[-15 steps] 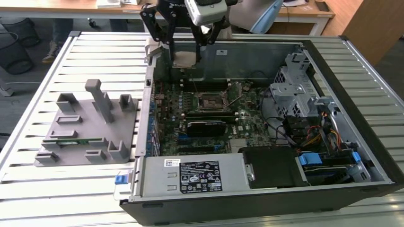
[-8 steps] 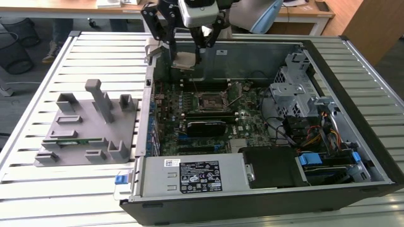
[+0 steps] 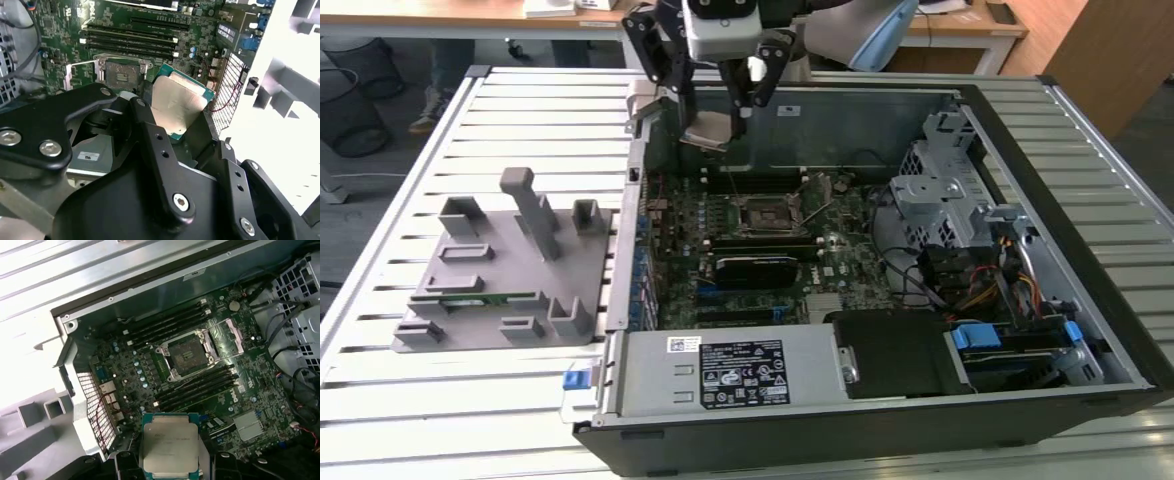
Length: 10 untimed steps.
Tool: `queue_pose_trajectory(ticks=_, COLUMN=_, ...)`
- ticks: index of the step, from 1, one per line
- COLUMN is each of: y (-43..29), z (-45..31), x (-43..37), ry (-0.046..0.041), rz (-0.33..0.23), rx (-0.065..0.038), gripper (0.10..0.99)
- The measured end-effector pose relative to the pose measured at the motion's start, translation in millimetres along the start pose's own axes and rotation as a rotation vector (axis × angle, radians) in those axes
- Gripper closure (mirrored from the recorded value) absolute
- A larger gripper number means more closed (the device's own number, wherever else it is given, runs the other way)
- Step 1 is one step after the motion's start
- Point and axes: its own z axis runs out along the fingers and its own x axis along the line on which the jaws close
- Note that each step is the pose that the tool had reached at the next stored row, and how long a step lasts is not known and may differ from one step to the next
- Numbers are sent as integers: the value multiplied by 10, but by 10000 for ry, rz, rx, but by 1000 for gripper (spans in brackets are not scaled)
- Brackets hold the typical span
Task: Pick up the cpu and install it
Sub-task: 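Place the cpu into insertion slot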
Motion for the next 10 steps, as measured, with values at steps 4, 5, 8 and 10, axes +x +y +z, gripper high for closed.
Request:
queue_pose_trajectory(ticks=4, y=10, z=6, x=-1, ry=-22, rz=539, rx=21, gripper=561)
queue_pose_trajectory(ticks=5, y=24, z=9, x=1, ry=-24, rz=572, rx=22, gripper=561)
queue_pose_trajectory(ticks=8, y=83, z=23, x=2, ry=-25, rz=603, rx=23, gripper=561)
queue_pose_trajectory(ticks=10, y=111, z=32, x=-6, ry=-24, rz=642, rx=24, gripper=561)
